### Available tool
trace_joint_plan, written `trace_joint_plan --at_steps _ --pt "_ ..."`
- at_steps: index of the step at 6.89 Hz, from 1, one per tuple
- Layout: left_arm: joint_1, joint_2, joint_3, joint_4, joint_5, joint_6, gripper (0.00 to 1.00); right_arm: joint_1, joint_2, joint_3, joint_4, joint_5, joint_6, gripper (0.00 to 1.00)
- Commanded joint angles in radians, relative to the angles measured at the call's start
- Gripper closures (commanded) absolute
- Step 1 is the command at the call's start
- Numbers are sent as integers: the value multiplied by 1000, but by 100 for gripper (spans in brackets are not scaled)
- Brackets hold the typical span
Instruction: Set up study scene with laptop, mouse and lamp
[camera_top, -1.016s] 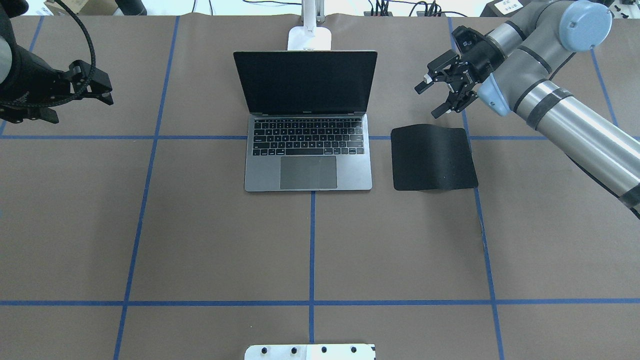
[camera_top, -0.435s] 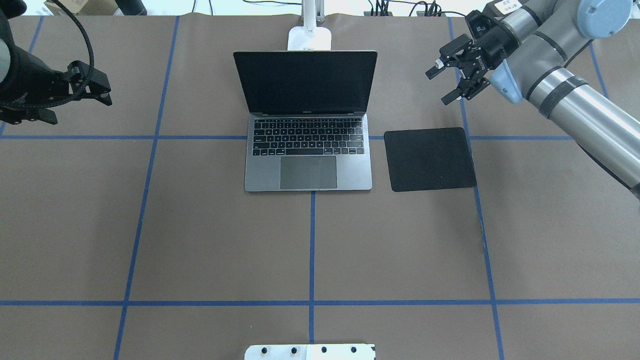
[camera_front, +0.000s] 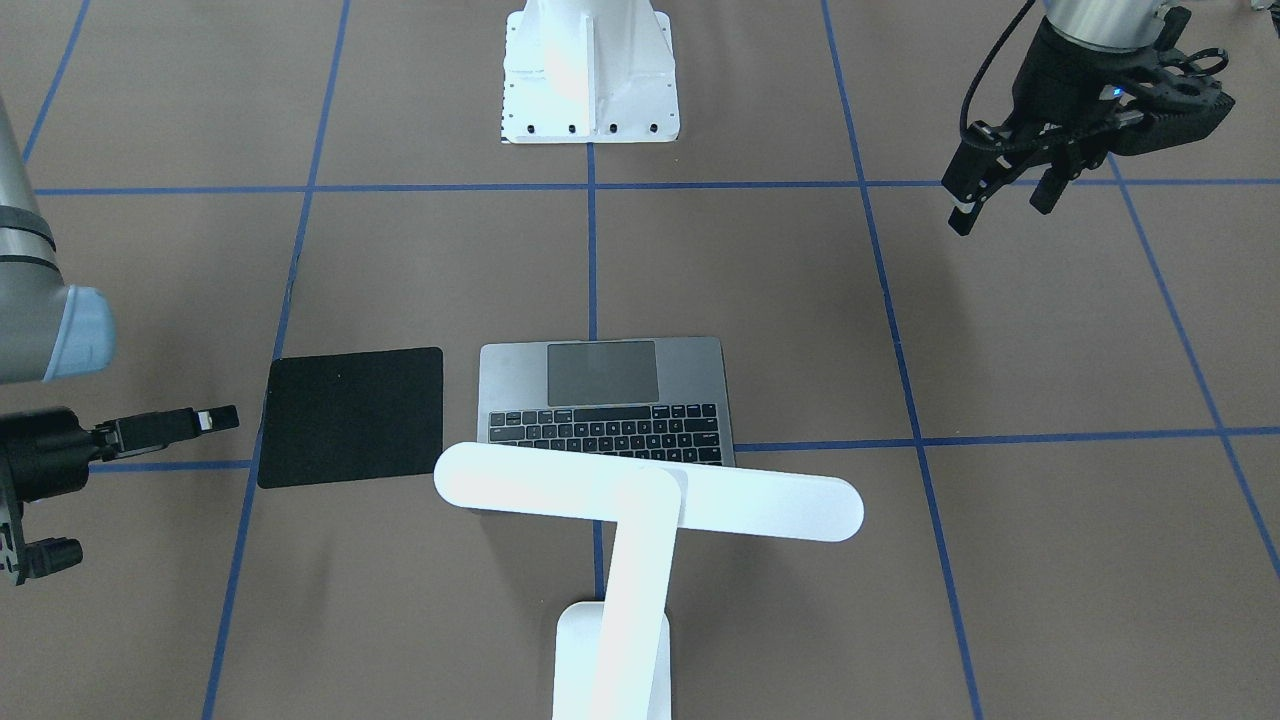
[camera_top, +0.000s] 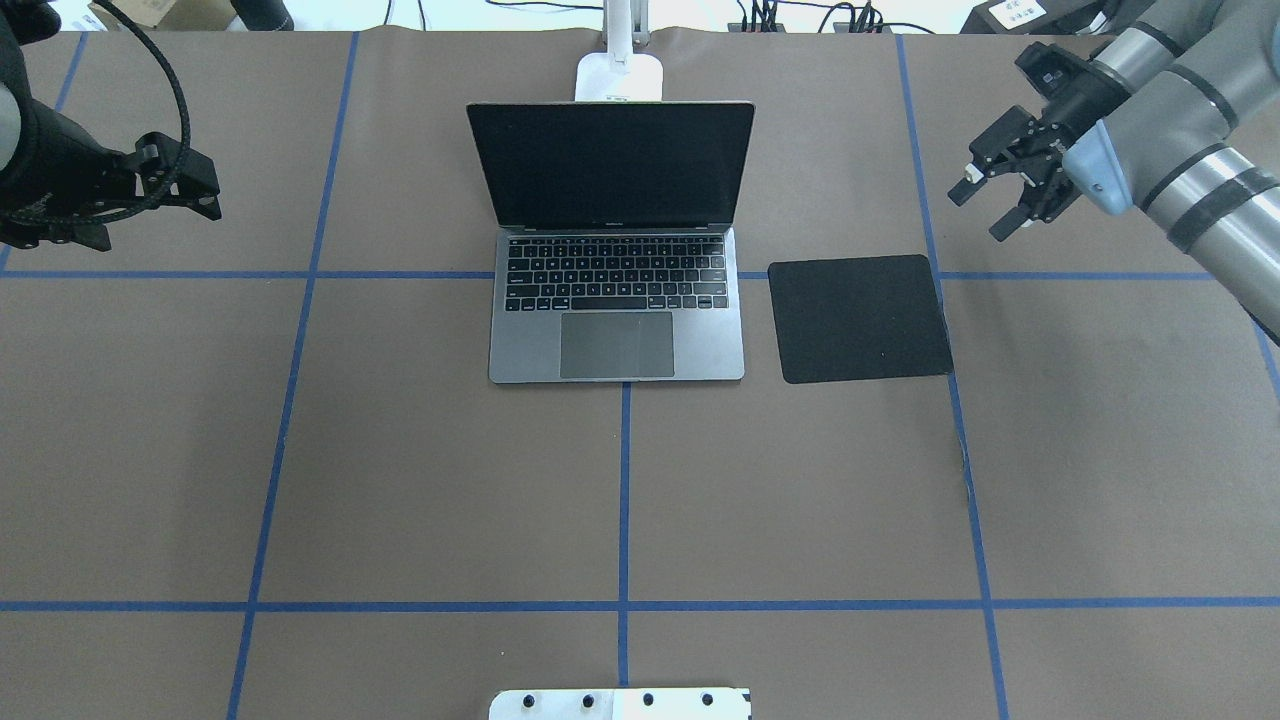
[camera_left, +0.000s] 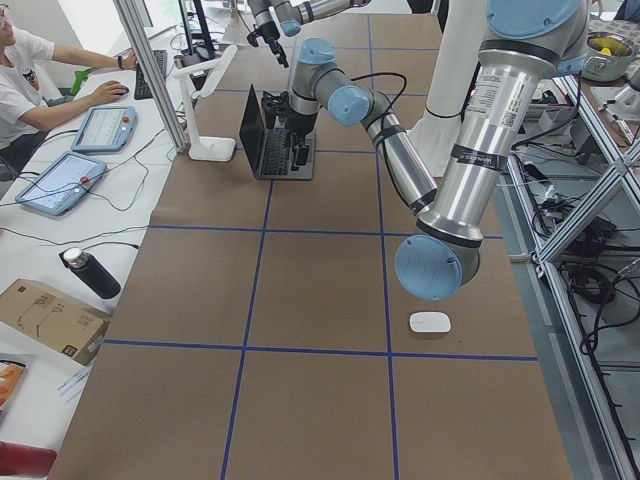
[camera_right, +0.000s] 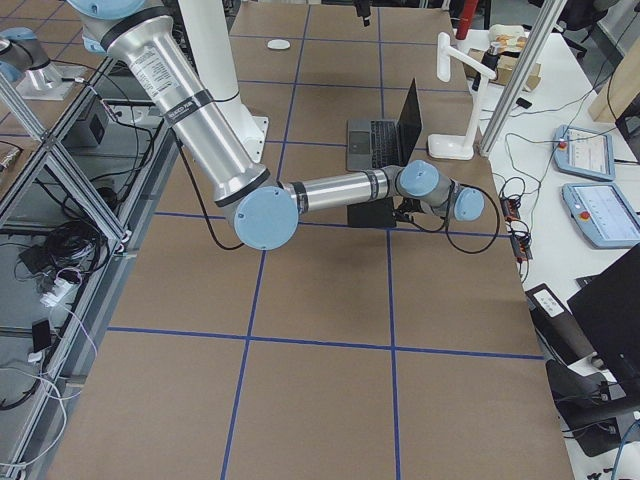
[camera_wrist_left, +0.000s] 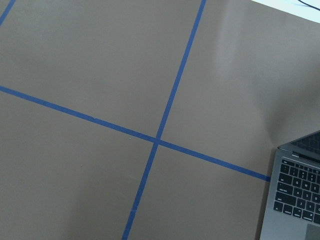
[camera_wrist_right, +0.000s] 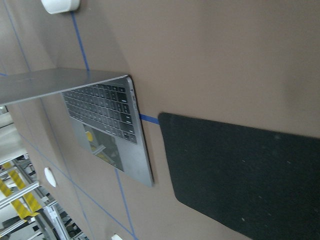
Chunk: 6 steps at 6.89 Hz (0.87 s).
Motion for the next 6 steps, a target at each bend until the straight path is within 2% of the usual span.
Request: trace_joint_plan --at_steps 1,2,3,4,5,6 --pt "0 61 14 -13 -1 219 1 58 -103 143 0 -184 33 4" --pt "0 103 7 -32 -1 302 1 72 -109 174 0 -314 41 4" --pt "0 223 8 -146 -1 367 1 93 -131 216 0 -380 62 3" --pt "0 382 25 -375 -1 371 0 98 -172 295 0 -456 111 2" --pt "0 523 43 -502 -2 365 0 104 -216 381 2 -514 174 2" --pt "-14 602 39 -515 -69 324 0 121 -230 424 2 -557 223 1"
